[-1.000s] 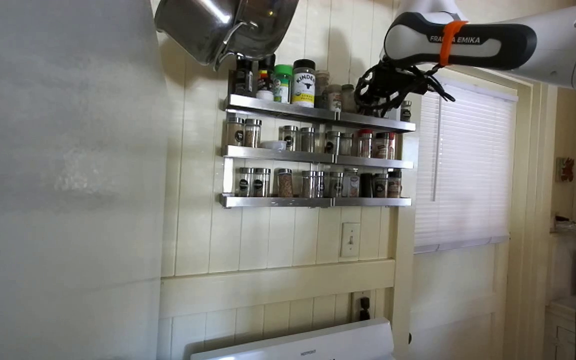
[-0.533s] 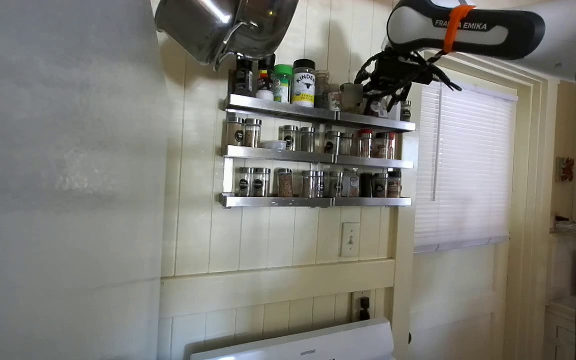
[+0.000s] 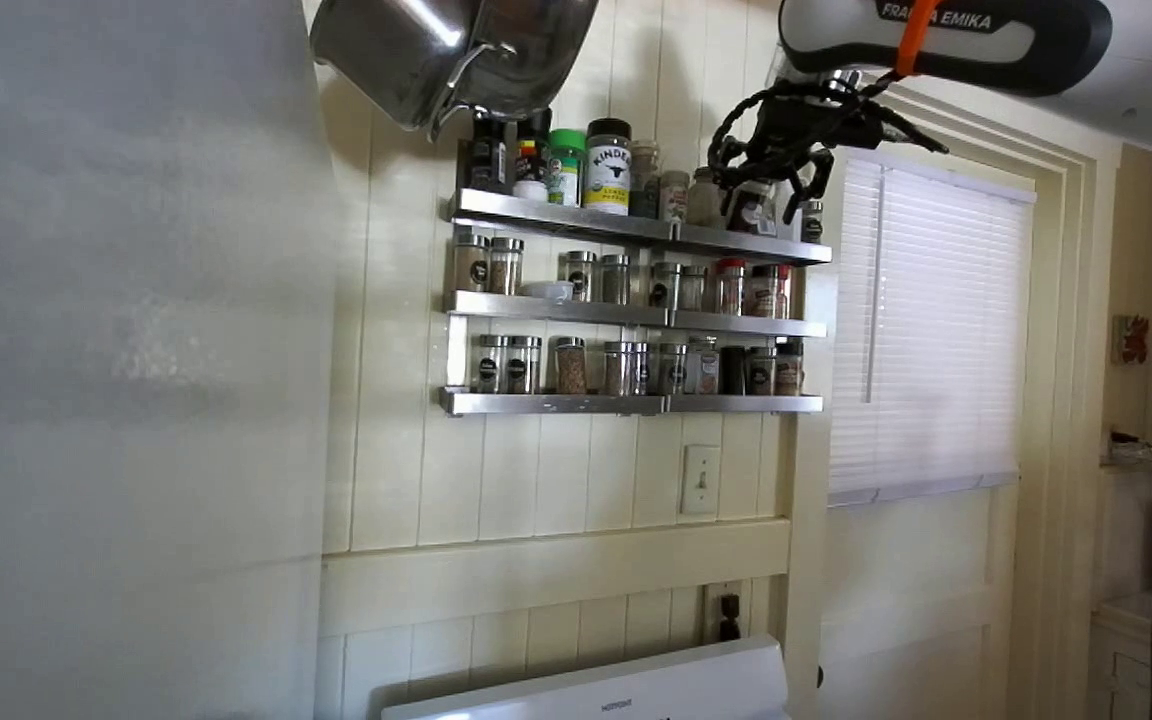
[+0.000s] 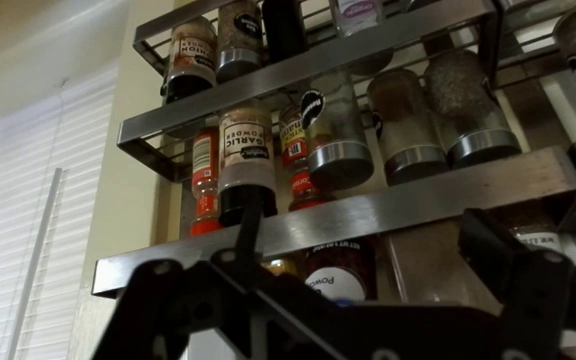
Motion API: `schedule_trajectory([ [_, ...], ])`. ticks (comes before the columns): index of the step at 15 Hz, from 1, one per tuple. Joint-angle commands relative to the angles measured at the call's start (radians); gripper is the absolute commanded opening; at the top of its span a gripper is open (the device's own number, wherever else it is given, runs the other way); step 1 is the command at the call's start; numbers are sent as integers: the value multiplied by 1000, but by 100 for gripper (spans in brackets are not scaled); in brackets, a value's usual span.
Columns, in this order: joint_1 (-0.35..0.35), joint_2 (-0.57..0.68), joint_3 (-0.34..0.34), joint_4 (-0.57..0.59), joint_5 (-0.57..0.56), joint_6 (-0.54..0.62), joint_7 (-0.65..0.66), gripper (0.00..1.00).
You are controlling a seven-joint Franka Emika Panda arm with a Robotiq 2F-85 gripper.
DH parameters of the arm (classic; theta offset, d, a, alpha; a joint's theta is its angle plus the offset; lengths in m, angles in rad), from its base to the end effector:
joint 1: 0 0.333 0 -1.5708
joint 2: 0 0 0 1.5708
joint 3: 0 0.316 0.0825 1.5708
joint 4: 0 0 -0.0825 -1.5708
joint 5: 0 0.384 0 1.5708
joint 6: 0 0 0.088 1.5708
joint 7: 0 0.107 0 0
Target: Pick up the jar from the stove top and put it on the topmost shelf.
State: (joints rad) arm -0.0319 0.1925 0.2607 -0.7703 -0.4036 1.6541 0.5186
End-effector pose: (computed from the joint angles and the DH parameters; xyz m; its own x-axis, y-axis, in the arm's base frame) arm 0.5388 0.0543 0.8955 0.6455 -0.3267 0.6903 -0.3834 -0.9204 -0.0771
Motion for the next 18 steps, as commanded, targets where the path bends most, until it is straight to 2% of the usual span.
schedule_trajectory([
  [1,17,19,3,53,-19,-69,-19,98],
  [2,20,14,2,52,-27,-62,-20,73],
  [3,20,12,2,55,-28,-62,-25,73],
  [4,21,6,2,55,-34,-50,-26,68],
  [12,27,-10,-2,75,-93,23,-82,6],
  [14,24,-4,-2,72,-108,62,-90,0],
  [18,23,10,-5,61,-140,143,-99,0],
])
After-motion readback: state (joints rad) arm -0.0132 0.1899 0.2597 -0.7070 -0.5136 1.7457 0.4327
